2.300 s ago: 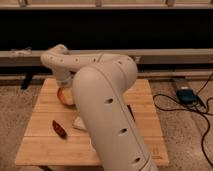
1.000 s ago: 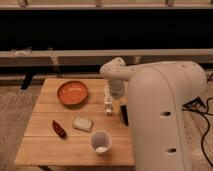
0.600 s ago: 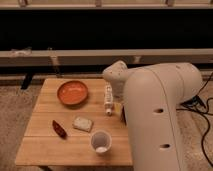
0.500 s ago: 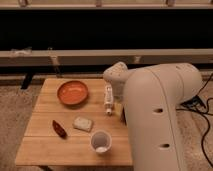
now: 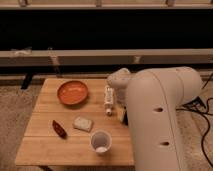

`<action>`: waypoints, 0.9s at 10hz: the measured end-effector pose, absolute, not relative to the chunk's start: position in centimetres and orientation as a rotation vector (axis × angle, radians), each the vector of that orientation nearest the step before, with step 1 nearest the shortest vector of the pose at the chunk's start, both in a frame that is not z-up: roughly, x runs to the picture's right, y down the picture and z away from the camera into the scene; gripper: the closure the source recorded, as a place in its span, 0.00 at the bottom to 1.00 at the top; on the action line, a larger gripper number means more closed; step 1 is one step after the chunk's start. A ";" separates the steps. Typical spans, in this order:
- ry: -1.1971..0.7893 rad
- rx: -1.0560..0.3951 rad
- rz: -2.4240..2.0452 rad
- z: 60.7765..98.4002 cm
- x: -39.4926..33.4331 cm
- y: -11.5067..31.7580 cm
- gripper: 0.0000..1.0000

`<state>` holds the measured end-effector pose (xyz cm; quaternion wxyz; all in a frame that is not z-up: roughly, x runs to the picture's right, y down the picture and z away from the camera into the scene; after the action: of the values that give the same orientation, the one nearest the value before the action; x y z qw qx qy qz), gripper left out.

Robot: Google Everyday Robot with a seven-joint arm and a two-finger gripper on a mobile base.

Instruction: Place the eraser in the ceramic cup

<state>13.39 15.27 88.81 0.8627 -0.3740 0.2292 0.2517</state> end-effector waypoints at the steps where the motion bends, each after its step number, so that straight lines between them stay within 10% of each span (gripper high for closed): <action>1: 0.483 -0.792 0.538 88.9 13.8 15.7 0.20; 4: 0.486 -0.806 0.545 89.1 14.8 16.3 0.30; 9: 0.445 -0.786 0.482 89.5 12.5 15.1 0.80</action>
<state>12.48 15.07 89.53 0.8717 -0.3762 0.2131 0.2306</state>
